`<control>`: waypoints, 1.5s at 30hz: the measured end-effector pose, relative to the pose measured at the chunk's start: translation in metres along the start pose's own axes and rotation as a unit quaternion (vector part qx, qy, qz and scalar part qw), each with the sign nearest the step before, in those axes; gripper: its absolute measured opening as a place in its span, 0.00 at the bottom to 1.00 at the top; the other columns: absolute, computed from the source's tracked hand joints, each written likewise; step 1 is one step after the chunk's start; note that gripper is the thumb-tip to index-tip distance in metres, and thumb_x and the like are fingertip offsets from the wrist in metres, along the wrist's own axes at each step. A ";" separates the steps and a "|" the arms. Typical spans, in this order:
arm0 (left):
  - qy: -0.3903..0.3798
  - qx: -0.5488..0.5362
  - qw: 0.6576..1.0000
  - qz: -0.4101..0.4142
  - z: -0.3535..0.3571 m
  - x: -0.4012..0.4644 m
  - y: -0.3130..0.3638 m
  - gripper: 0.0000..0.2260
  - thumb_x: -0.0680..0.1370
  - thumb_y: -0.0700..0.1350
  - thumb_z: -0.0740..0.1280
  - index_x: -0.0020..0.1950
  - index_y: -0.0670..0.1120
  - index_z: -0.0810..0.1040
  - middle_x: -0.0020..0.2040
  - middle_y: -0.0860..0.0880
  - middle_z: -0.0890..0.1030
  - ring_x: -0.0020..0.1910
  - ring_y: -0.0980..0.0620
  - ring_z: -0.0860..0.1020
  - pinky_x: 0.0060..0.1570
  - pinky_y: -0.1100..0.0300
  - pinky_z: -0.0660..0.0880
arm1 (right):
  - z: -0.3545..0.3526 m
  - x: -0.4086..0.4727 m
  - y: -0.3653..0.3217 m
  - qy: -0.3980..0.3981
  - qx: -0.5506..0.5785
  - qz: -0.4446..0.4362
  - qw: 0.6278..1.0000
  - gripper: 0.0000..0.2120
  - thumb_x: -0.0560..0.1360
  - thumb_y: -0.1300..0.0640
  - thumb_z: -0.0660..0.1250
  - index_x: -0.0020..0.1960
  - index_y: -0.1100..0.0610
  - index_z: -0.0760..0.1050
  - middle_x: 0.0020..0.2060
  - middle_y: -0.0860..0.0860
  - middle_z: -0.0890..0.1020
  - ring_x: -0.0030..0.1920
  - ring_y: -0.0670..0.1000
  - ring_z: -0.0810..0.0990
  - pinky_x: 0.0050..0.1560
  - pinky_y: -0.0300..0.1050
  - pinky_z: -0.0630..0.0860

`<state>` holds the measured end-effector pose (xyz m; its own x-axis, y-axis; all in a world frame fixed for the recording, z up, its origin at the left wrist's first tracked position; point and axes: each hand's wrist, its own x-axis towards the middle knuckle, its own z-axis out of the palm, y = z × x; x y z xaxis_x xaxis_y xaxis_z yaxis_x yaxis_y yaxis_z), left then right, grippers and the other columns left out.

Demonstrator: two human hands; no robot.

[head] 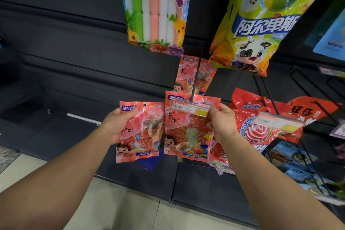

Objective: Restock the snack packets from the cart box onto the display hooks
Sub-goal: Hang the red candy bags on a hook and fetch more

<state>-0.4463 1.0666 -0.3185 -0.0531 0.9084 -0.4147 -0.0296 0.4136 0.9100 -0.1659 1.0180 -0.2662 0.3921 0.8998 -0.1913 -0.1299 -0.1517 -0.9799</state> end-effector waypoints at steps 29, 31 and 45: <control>-0.179 -0.003 0.983 0.042 0.056 -0.001 0.015 0.22 0.65 0.52 0.76 0.56 0.46 0.82 0.54 0.44 0.85 0.57 0.43 0.82 0.63 0.43 0.75 | -0.019 0.001 0.023 -0.222 -0.093 0.004 0.970 0.09 0.77 0.64 0.67 0.52 0.53 0.80 0.41 0.46 0.86 0.40 0.45 0.83 0.41 0.39 0.76; -0.190 -0.004 0.981 0.038 0.066 -0.002 0.019 0.23 0.64 0.53 0.76 0.56 0.47 0.82 0.55 0.43 0.85 0.58 0.42 0.82 0.64 0.42 0.74 | -0.021 0.001 0.022 -0.179 -0.093 -0.012 0.979 0.05 0.77 0.62 0.68 0.50 0.56 0.81 0.37 0.49 0.85 0.36 0.47 0.83 0.38 0.41 0.77; -0.179 0.008 0.983 0.048 0.082 0.003 0.039 0.05 0.78 0.41 0.69 0.54 0.44 0.81 0.49 0.46 0.86 0.47 0.50 0.83 0.43 0.58 0.77 | -0.022 0.001 0.011 -0.082 0.000 -0.015 0.996 0.08 0.78 0.59 0.66 0.41 0.60 0.80 0.38 0.52 0.84 0.40 0.52 0.82 0.37 0.39 0.81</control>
<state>-0.3659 1.0900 -0.2839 0.2991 0.9053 -0.3016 -0.0258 0.3236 0.9458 -0.1465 1.0084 -0.2790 0.2408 0.9588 -0.1505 -0.1196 -0.1246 -0.9850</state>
